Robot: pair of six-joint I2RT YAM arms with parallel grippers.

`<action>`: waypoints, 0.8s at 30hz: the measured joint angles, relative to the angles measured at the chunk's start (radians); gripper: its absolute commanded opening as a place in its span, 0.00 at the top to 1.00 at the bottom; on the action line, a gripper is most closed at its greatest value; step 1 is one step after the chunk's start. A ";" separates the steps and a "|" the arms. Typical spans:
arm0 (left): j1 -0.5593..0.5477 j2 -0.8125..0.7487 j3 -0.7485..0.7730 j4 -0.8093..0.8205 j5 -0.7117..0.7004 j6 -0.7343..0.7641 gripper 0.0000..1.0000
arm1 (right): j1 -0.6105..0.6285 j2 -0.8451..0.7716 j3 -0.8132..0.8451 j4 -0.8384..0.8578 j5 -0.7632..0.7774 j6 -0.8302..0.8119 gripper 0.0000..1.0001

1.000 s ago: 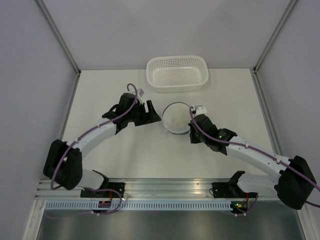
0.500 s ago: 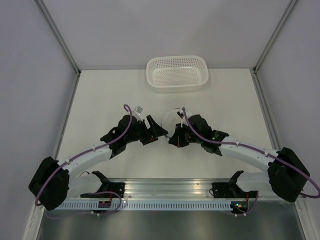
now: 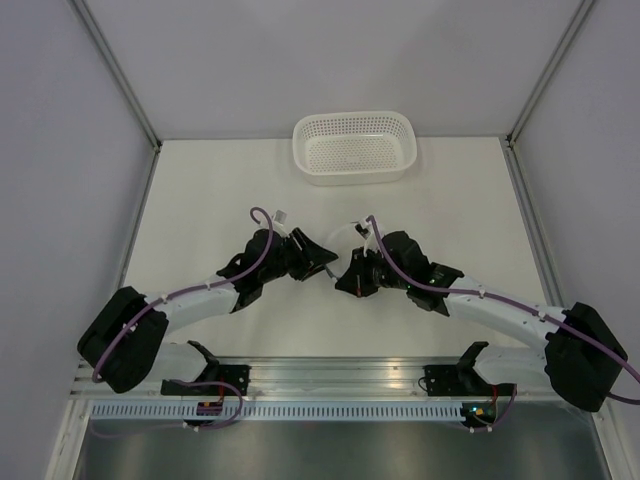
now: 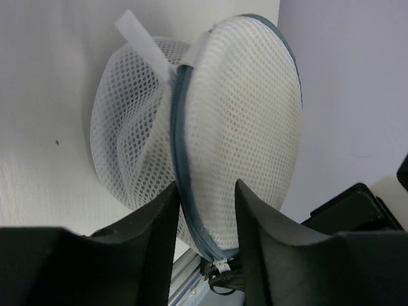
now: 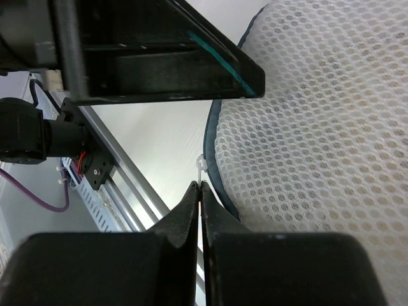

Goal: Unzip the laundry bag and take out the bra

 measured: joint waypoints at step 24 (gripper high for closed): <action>0.041 0.029 0.106 -0.109 -0.010 0.094 0.96 | 0.005 -0.025 0.127 -0.405 0.287 -0.078 0.99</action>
